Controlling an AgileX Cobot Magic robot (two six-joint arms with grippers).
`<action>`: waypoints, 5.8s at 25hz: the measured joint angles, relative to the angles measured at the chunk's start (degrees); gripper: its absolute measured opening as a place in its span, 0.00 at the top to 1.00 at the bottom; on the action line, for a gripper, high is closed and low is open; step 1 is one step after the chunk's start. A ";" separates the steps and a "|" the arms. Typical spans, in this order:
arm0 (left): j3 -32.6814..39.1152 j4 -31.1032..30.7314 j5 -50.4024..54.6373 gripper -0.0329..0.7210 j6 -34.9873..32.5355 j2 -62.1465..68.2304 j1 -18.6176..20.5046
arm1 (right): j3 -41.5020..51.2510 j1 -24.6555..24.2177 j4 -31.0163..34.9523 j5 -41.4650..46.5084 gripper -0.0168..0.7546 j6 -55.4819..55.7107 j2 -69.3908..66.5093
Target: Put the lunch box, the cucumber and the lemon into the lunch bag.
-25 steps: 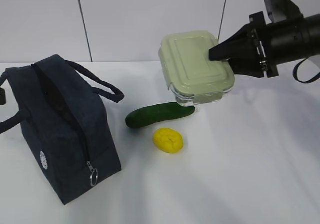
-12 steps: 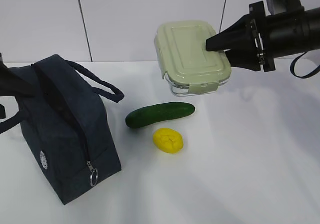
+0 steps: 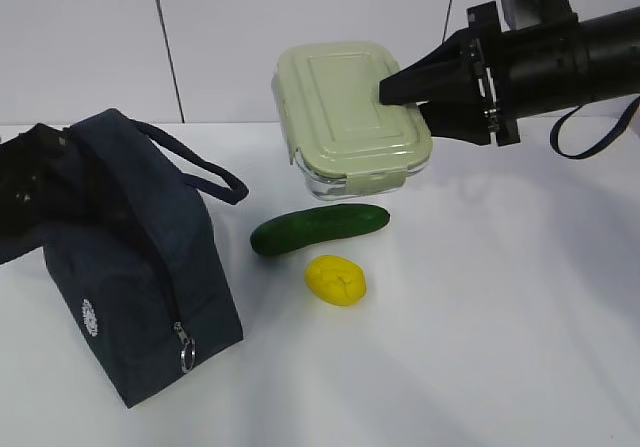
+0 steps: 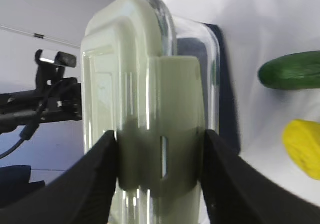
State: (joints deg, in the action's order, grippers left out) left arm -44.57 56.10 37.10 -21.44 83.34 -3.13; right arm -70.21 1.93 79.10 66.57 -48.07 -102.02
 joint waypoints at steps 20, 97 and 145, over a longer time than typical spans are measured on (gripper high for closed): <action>-11.83 -6.25 16.84 0.96 -1.51 0.42 -2.57 | -7.40 12.05 8.13 0.00 0.51 0.14 0.04; -13.82 12.02 18.95 0.96 -5.34 3.62 -3.65 | -10.12 22.24 13.11 -12.98 0.51 -3.08 -18.28; -13.72 17.90 22.06 0.96 -9.76 6.23 -3.69 | -10.83 21.83 11.04 -8.15 0.47 -2.28 -18.51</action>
State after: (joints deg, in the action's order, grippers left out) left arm -58.29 74.01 59.16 -31.20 89.57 -6.82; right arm -81.04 23.76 90.13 58.42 -50.35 -120.53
